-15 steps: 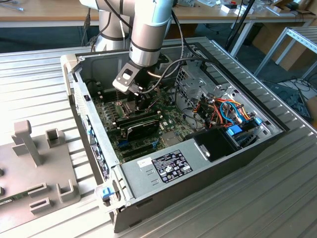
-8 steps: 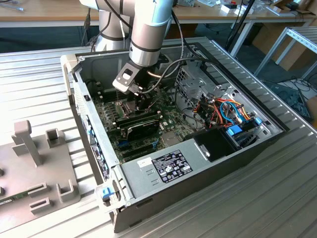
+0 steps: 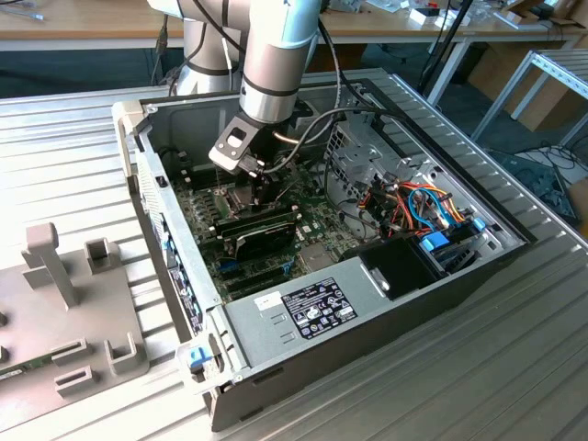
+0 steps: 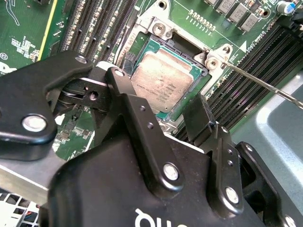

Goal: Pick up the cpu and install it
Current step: 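Place the cpu into insertion slot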

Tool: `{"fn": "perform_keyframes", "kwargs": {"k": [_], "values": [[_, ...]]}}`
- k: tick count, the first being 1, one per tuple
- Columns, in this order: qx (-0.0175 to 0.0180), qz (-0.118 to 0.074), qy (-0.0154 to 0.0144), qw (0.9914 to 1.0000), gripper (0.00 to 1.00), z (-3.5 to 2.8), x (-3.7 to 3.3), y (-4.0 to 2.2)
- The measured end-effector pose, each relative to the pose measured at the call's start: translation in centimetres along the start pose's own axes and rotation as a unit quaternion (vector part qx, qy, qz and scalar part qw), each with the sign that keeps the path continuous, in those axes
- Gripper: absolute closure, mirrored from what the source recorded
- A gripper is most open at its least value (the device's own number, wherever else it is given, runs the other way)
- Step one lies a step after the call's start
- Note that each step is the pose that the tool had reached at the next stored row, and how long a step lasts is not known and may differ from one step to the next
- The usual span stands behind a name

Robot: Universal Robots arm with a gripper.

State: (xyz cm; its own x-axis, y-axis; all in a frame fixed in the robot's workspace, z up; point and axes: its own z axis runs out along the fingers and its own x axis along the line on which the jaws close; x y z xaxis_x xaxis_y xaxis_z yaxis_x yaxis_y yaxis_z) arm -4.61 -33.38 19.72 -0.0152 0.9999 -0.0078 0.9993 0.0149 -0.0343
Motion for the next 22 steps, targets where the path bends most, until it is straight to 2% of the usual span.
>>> {"fn": "perform_keyframes", "kwargs": {"k": [13, 15, 16, 17, 18, 22], "values": [[0.0, 0.0, -0.0005, 1.0, 0.31, 0.02, 0.0, 0.0], [0.0, 0.0, -0.0009, 1.0, 0.32, 0.01, 0.0, 0.0], [0.0001, 0.0, -0.0011, 1.0, 0.39, 0.0, -0.01, 0.0], [0.0002, 0.0, -0.0007, 1.0, 0.39, 0.01, 0.0, 0.0], [0.0, 0.0, -0.0006, 1.0, 0.44, 0.03, 0.0, 0.0], [0.0, 0.0, -0.0005, 1.0, 0.44, 0.03, 0.0, 0.0]]}}
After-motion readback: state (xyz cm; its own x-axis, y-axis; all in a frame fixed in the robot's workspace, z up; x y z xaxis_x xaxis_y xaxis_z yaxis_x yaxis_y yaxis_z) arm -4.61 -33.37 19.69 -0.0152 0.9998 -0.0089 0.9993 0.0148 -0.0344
